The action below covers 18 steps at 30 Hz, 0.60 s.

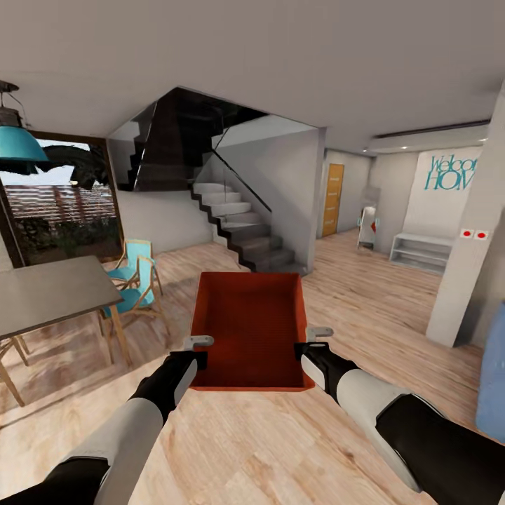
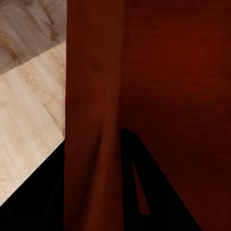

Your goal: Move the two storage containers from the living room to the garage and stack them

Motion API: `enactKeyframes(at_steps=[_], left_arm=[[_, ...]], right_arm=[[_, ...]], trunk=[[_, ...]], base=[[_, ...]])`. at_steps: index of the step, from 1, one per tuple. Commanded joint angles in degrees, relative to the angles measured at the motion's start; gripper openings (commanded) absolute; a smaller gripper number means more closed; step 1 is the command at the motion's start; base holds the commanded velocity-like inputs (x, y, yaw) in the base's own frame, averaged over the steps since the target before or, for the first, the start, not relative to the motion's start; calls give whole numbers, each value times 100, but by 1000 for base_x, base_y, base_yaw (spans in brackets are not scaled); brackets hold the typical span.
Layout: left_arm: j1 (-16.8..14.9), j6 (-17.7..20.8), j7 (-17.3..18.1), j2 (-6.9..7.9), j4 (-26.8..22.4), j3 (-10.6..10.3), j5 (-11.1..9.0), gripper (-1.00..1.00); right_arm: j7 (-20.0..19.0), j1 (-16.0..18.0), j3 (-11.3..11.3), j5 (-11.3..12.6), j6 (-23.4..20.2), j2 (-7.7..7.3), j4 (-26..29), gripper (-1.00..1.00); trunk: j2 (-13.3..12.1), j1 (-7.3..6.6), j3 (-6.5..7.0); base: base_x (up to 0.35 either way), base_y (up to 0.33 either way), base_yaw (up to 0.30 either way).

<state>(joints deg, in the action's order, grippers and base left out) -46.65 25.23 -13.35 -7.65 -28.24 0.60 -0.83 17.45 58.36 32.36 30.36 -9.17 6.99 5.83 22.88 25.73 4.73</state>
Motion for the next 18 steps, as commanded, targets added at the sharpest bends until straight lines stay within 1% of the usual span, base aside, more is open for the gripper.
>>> enactKeyframes(at_steps=[1,18], left_arm=[[-2,17,-28,1,3,19,-155,-100],[-2,10,-28,1,3,12,-152,-100]], right_arm=[[540,-1,428,-128,271,-5,15,-100],[537,-1,429,-136,268,-5,15,-100]], trunk=[[4,5,-2],[4,5,-11]], base=[[322,0,-260],[322,0,-260]])
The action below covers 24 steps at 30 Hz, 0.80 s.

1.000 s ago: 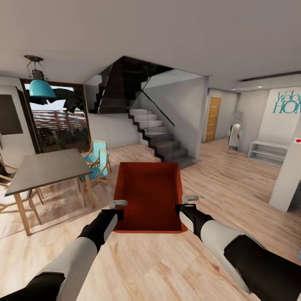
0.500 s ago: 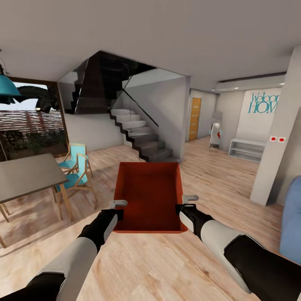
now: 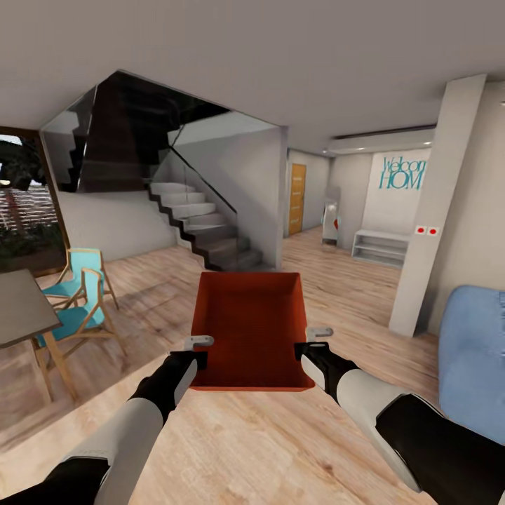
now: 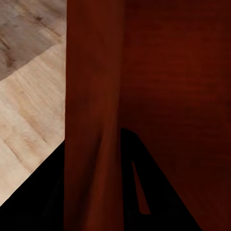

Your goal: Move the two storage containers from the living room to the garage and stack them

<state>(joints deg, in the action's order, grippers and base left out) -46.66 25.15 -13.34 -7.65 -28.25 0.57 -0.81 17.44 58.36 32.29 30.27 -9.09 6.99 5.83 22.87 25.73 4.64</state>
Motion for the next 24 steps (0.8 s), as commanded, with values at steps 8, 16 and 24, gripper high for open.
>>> enactKeyframes(at_steps=[8,16,24], left_arm=[[-1,16,-28,1,4,19,-156,-100],[-1,17,-28,-7,4,22,-154,-100],[-1,19,-28,-8,4,18,-154,-100]], right_arm=[[540,-2,435,-127,263,-4,15,-100],[536,0,436,-132,259,-4,15,-100],[539,-1,436,-136,259,-4,15,-100]], trunk=[[4,5,-13],[4,5,-14],[4,5,-14]], base=[[322,0,-195],[322,0,-10],[322,0,0]])
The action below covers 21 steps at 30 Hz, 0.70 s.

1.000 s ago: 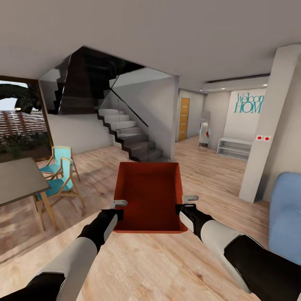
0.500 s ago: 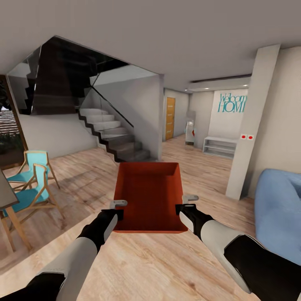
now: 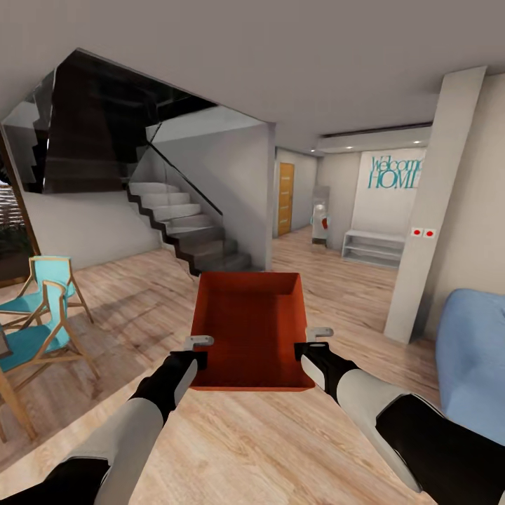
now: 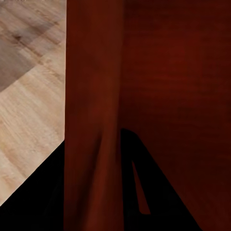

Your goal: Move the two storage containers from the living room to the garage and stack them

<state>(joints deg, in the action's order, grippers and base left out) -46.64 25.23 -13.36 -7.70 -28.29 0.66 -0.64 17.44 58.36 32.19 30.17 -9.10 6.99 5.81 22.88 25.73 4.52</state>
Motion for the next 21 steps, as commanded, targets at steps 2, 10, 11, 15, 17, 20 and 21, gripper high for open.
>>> enactKeyframes(at_steps=[2,10,11,15,17,20,21], left_arm=[[-3,9,-26,-3,8,7,-170,-100],[-3,8,-26,-3,6,5,-168,-100],[-3,8,-26,-3,7,6,-170,-100],[-3,8,-26,-3,8,7,-172,-100],[-3,8,-26,-3,8,8,-171,-100],[-3,8,-26,-3,8,10,-173,-100],[-3,8,-26,-3,8,10,-173,-100]], right_arm=[[537,0,446,-126,263,-5,16,-100],[537,0,445,-117,261,-5,16,-100],[537,0,446,-117,262,-5,16,-100],[539,0,446,-117,260,-5,16,-100],[539,0,445,-117,260,-5,16,-100],[538,-2,446,-117,260,-5,16,-100],[538,-1,446,-117,260,-5,16,-100]], trunk=[[4,5,-2],[4,5,-38],[4,5,-45],[4,5,-72],[4,5,-86],[4,5,-106],[4,5,-113]], base=[[322,0,0],[322,0,-108],[322,0,-163],[322,0,-165],[322,0,-166],[322,0,-167],[322,0,-167]])
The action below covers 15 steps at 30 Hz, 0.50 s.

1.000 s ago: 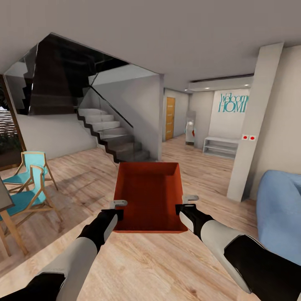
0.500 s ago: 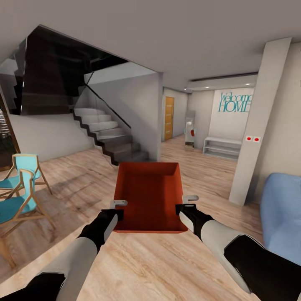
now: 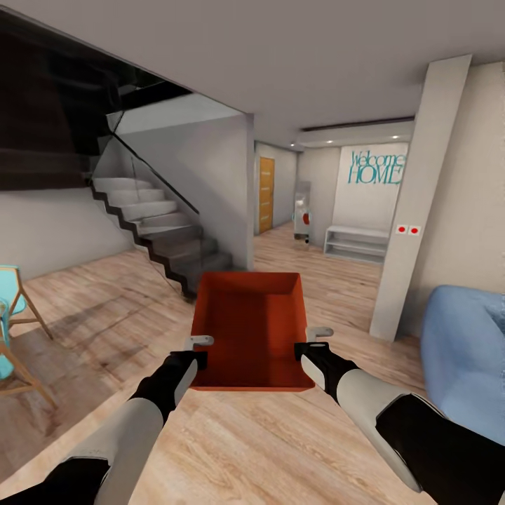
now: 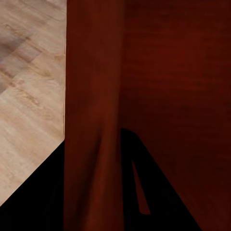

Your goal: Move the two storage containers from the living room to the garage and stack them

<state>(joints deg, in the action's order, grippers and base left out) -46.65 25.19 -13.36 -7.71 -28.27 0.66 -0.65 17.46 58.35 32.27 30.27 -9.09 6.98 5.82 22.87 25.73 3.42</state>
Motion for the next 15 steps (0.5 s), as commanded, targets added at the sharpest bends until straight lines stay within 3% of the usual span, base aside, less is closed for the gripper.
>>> enactKeyframes(at_steps=[1,15], left_arm=[[-2,12,-26,-3,5,8,-172,-100],[-2,12,-26,-3,3,7,-170,-100]], right_arm=[[535,0,435,-127,259,-4,15,-100],[535,-1,433,-127,261,-4,15,-100]], trunk=[[5,5,-9],[5,5,-104]], base=[[322,0,-167],[322,0,-167]])
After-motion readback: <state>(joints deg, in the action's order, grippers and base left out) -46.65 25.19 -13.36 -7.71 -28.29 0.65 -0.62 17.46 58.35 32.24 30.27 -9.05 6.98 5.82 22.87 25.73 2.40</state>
